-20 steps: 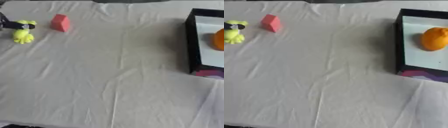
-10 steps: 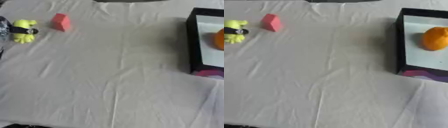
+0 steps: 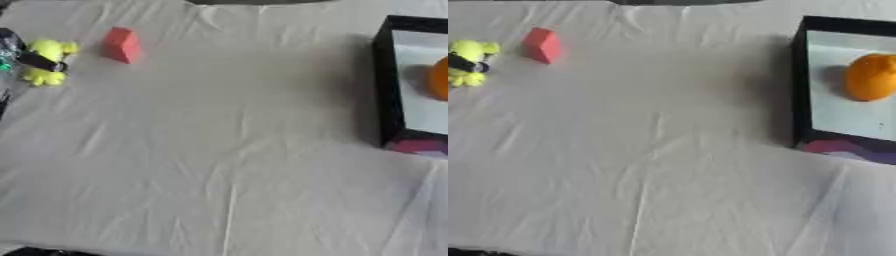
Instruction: Pick up the objects with one hand, pass them to the other hand, and then place them into the box on the other side of the table.
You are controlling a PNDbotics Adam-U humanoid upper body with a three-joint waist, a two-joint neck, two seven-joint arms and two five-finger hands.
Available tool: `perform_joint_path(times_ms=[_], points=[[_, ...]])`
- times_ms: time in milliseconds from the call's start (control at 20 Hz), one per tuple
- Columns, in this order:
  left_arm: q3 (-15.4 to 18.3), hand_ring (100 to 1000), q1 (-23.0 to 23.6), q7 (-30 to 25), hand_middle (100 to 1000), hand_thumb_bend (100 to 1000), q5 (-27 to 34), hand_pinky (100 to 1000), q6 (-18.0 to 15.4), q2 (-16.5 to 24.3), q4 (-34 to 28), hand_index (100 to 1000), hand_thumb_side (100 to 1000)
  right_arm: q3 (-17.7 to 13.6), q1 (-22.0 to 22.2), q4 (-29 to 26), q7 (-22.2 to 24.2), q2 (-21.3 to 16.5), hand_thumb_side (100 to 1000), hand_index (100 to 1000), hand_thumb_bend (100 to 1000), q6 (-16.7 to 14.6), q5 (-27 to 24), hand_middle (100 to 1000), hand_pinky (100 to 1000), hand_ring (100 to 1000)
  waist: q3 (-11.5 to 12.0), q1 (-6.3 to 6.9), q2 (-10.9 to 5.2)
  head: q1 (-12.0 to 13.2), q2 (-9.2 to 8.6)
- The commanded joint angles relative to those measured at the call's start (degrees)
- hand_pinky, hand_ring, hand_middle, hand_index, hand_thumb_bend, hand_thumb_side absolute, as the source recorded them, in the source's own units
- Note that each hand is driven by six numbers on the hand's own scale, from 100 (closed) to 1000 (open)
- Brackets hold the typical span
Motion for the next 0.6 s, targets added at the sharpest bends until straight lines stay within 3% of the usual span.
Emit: perform_joint_path(times_ms=[50, 400, 600], points=[[-0.1, 761, -0.3, 0.0, 657, 455, 1.8, 772, -0.3, 2.2, -3.5, 641, 307, -0.7, -0.6, -0.5, 0.1, -1.1, 556, 882, 307, -0.3, -0.2, 807, 937, 809, 0.3, 0.48, -1.21, -0.4, -0.23], [-0.9, 752, 1.0, -0.1, 645, 406, 4.8, 770, 0.0, 3.7, -11.5, 642, 216, -0.6, -0.6, -0.4, 0.2, -1.0, 556, 881, 299, -0.3, 0.0, 805, 936, 807, 0.8, 0.55, -2.02, -0.4, -0.44], [-1.1, 751, 1.8, 0.1, 644, 398, 6.1, 770, 0.3, 4.4, -14.7, 641, 208, -0.6, -0.7, -0.4, 0.2, -1.0, 556, 881, 300, -0.4, 0.0, 805, 936, 807, 1.0, 0.49, -2.3, -0.1, -0.72]])
